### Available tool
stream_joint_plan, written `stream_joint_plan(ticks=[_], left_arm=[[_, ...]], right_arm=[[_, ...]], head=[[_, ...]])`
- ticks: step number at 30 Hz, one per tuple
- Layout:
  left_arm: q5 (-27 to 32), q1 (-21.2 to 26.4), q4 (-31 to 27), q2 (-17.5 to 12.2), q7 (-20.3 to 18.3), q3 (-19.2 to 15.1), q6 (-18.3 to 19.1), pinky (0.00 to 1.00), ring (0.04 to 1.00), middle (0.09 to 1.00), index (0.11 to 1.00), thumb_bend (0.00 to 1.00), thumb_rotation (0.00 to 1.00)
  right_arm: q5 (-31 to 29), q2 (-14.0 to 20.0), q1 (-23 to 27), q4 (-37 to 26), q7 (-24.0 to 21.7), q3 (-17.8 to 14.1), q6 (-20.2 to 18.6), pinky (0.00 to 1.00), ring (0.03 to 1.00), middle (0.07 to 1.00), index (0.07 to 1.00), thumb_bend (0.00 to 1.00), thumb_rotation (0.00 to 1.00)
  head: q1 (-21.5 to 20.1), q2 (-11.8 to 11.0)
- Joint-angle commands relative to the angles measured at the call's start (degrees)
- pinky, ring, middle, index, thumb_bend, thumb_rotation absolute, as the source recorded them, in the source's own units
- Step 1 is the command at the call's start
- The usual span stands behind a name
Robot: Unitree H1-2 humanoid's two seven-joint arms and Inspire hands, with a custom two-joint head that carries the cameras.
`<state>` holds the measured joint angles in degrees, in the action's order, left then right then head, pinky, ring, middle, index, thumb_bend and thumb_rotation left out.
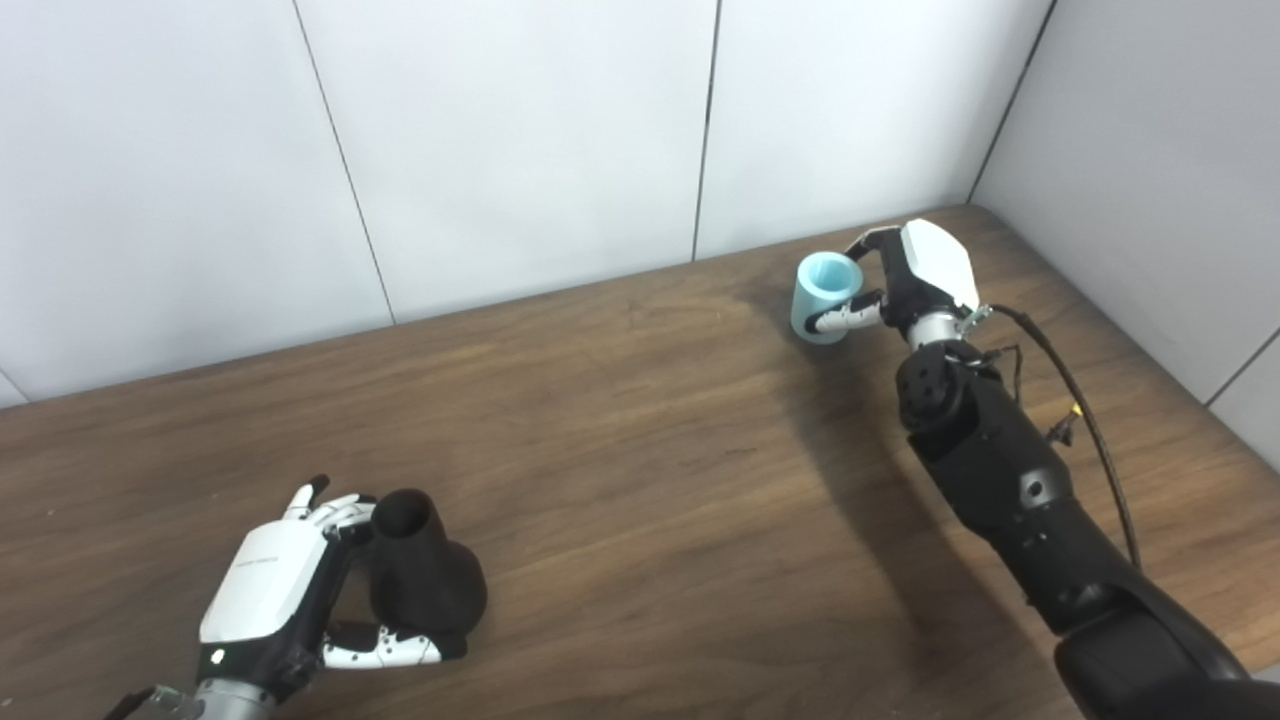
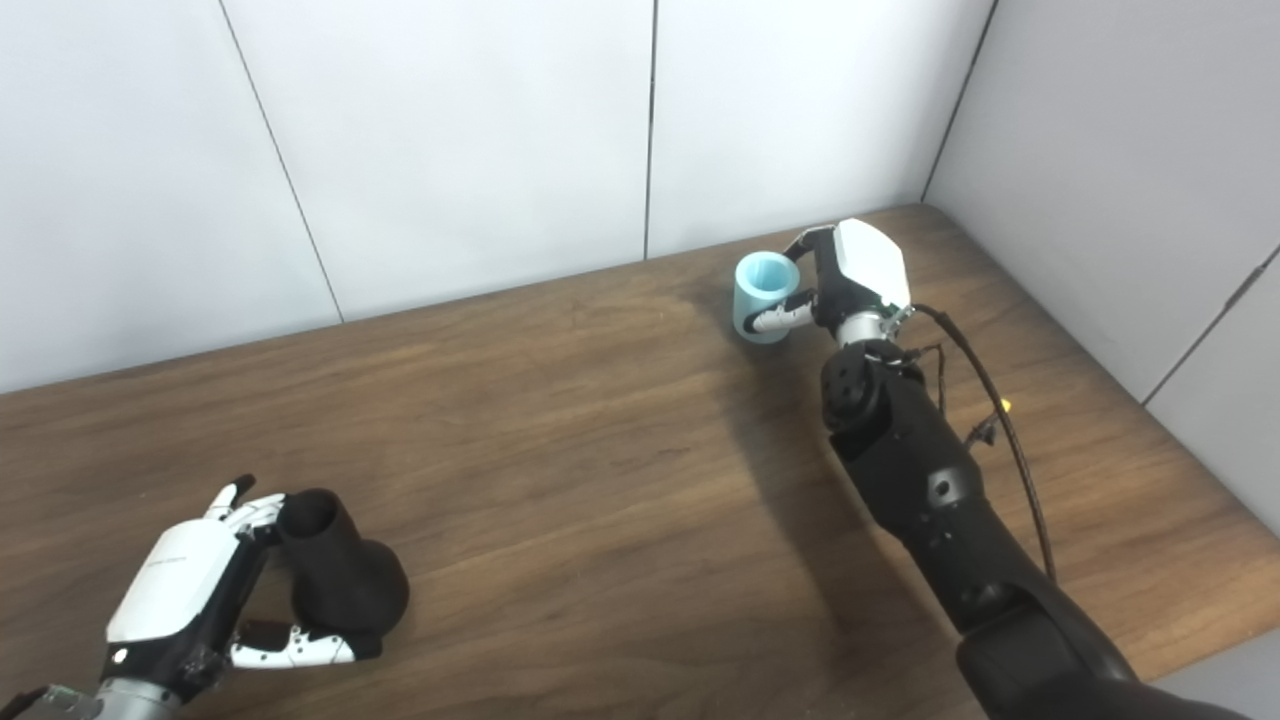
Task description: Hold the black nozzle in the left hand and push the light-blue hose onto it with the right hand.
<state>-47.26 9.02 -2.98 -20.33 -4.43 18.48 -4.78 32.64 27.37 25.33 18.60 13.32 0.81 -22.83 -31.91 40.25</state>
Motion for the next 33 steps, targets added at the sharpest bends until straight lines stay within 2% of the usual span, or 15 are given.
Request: stream_joint_plan(ticks=[1, 10, 16, 20, 21, 25, 28, 30, 33], left_arm=[[-1.2, -0.5, -0.6, -0.6, -1.3, 0.4, 0.9, 1.0, 0.837, 0.73, 0.48, 0.52, 0.06], [-1.0, -0.8, -1.1, -0.6, -1.4, 0.3, 0.9, 1.0, 0.84, 0.73, 0.48, 0.52, 0.05], [-1.7, -1.2, -3.0, -0.3, -3.0, 0.7, 2.5, 1.0, 0.842, 0.734, 0.48, 0.52, 0.05], [-2.3, -1.6, -4.2, 0.4, -3.6, 1.1, 3.8, 1.0, 0.846, 0.734, 0.48, 0.52, 0.05], [-2.5, -1.8, -4.5, 0.7, -3.6, 1.2, 4.1, 1.0, 0.848, 0.736, 0.48, 0.52, 0.05], [-3.3, -2.5, -5.7, 2.1, -4.1, 1.7, 5.6, 1.0, 0.859, 0.737, 0.48, 0.52, 0.05], [-4.1, -3.0, -6.4, 3.2, -4.5, 2.3, 6.8, 1.0, 0.864, 0.736, 0.48, 0.52, 0.05], [-4.9, -3.3, -6.9, 3.8, -5.0, 2.9, 7.6, 1.0, 0.87, 0.738, 0.48, 0.52, 0.05], [-6.2, -3.5, -7.3, 4.8, -5.2, 3.8, 8.7, 1.0, 0.878, 0.741, 0.48, 0.52, 0.05]], right_arm=[[0.0, 1.0, 2.2, -0.8, 2.0, -0.9, 2.1, 0.75, 0.847, 0.769, 0.485, 0.52, 0.16], [-1.6, 0.1, 1.9, -2.3, 4.0, -2.8, 4.4, 0.76, 0.821, 0.734, 0.483, 0.52, 0.15], [-2.3, 0.7, 0.2, -8.9, 2.1, -3.0, 5.2, 0.79, 0.796, 0.741, 0.482, 0.52, 0.15], [-3.1, 0.3, -0.8, -14.4, -0.2, -3.7, 3.6, 0.71, 0.786, 0.731, 0.481, 0.52, 0.15], [-3.5, 0.1, -1.1, -16.6, -1.4, -3.8, 2.7, 0.71, 0.794, 0.733, 0.481, 0.52, 0.15], [-4.0, 1.0, -2.3, -24.4, -7.2, -3.1, -0.3, 0.84, 0.834, 0.731, 0.483, 0.52, 0.15], [-3.8, 2.1, -2.6, -30.1, -13.4, -2.0, -3.3, 0.81, 0.797, 0.708, 0.484, 0.52, 0.15], [-2.6, 1.2, -2.2, -34.2, -19.9, -2.9, -4.0, 0.79, 0.78, 0.702, 0.483, 0.52, 0.15], [-0.5, -0.3, -1.8, -37.8, -27.1, -4.9, -4.1, 0.76, 0.753, 0.694, 0.483, 0.52, 0.15]], head=[[-0.1, 0.0], [0.6, 0.3], [2.8, 0.7], [5.9, 1.2], [6.9, 1.4], [9.8, 1.8], [12.4, 1.9], [14.6, 2.0], [17.3, 1.9]])
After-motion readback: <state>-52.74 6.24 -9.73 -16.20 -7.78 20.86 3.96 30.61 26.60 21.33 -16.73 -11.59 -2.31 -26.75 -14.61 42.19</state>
